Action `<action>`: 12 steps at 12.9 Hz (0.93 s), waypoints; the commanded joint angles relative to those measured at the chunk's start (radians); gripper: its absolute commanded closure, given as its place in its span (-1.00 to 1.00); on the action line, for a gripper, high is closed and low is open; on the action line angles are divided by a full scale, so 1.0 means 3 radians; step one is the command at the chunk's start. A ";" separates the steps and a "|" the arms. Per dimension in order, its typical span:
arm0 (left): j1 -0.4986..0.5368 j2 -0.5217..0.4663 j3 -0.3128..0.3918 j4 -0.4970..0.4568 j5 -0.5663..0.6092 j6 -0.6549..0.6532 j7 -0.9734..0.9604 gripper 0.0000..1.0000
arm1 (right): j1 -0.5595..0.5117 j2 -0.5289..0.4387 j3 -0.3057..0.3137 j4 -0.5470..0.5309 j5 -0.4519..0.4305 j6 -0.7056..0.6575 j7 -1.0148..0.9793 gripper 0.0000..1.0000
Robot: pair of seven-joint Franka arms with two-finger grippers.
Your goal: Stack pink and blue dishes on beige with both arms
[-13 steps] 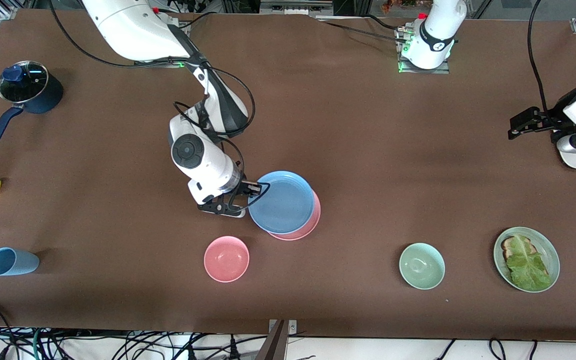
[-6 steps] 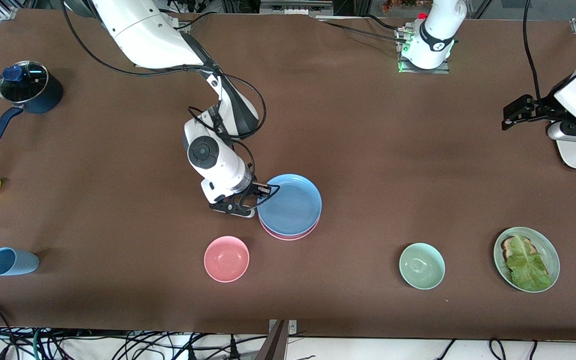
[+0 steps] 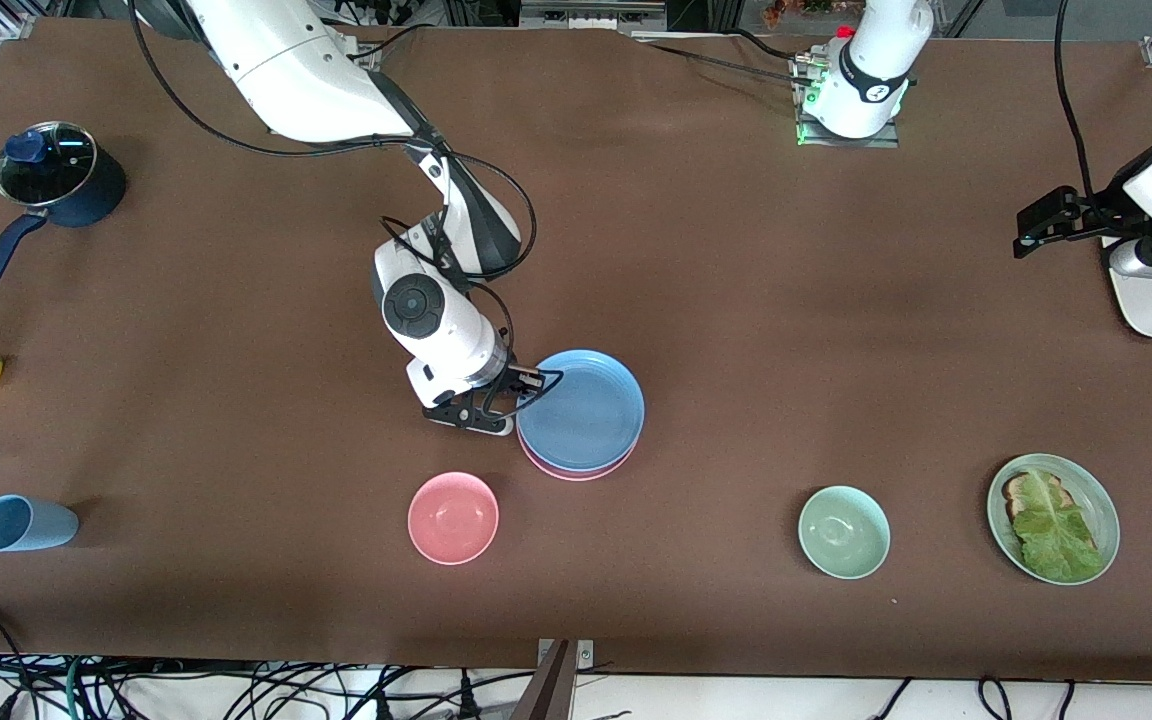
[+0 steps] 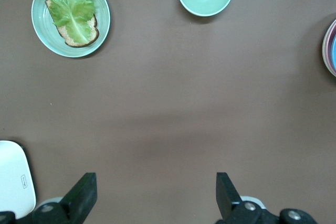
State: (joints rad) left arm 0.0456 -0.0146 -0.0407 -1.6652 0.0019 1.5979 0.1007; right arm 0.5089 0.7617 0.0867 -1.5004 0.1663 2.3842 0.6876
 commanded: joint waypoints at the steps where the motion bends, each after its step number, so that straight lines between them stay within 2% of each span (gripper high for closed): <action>1: -0.0004 -0.0054 0.0018 -0.0054 -0.0037 0.0012 0.0063 -1.00 | 0.0027 0.0059 -0.0044 0.0072 -0.0043 0.0049 0.0035 0.95; 2: -0.0009 -0.0023 0.0018 -0.0038 -0.0042 0.0032 0.0063 -1.00 | 0.0022 0.0069 -0.0054 0.0072 -0.0043 0.0131 0.0035 0.84; 4: -0.0019 -0.0013 0.0013 -0.0038 -0.0042 0.0159 0.0063 -1.00 | -0.0009 0.0074 -0.0054 0.0077 -0.0048 0.0162 0.0024 0.41; 5: -0.0024 -0.0008 0.0013 -0.0038 -0.0047 0.0170 0.0063 -1.00 | -0.0019 0.0059 -0.0054 0.0082 -0.0048 0.0162 0.0004 0.02; 6: -0.0029 0.0013 0.0013 -0.0038 -0.0052 0.0180 0.0063 -1.00 | -0.0029 0.0038 -0.0054 0.0077 -0.0084 0.0157 -0.0006 -0.50; 8: -0.0029 0.0013 0.0013 -0.0038 -0.0052 0.0232 0.0063 -1.00 | -0.0101 -0.0063 -0.0054 0.0067 -0.0206 0.0111 -0.0017 -1.00; 12: -0.0039 0.0023 0.0008 -0.0038 -0.0052 0.0242 0.0058 -1.00 | -0.0274 -0.0467 -0.0054 0.0052 -0.0273 -0.0592 -0.0027 -1.00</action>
State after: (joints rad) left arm 0.0385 -0.0036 -0.0430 -1.6695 0.0004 1.6572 0.1010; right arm 0.4594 0.7084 0.0610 -1.4678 0.1023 2.3151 0.6859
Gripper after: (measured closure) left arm 0.000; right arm 0.062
